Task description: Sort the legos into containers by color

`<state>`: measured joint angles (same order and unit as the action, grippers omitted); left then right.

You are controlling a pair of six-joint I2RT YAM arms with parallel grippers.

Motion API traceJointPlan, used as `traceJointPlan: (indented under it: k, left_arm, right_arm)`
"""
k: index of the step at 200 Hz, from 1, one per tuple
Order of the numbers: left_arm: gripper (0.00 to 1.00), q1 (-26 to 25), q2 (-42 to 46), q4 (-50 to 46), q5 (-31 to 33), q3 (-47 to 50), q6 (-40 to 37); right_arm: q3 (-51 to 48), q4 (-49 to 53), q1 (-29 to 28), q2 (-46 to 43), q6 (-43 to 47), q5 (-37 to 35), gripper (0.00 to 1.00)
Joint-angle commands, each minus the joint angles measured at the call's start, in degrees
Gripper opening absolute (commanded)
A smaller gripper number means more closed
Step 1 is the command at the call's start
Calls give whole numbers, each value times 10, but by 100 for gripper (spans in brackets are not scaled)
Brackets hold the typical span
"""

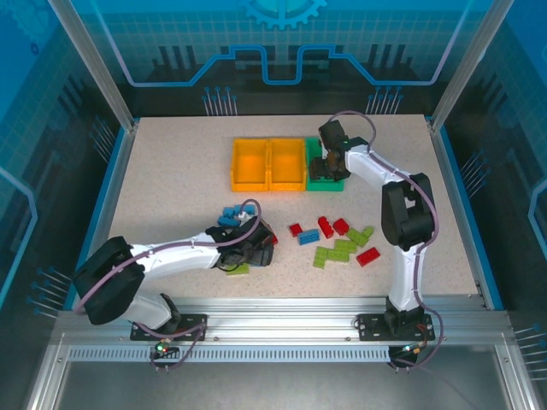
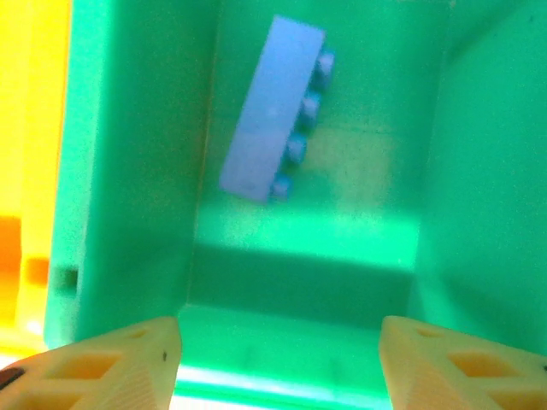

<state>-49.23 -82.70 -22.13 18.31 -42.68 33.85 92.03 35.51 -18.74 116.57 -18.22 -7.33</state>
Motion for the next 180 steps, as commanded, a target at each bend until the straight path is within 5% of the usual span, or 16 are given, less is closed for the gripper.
traceJointPlan:
  k: [1,111,180]
  left_arm:
    - [85,-10,-10,0,-19,-20,10]
    - [60,-16,-63,0,-11,-39,17]
    - [34,-16,-92,24,-20,-35,21]
  right_arm:
    - [-40,-13,1,-66,0,7,69]
    - [-189,-42,8,-211,26,-3,71]
    - [-279,-55,-11,-301,30,3,72]
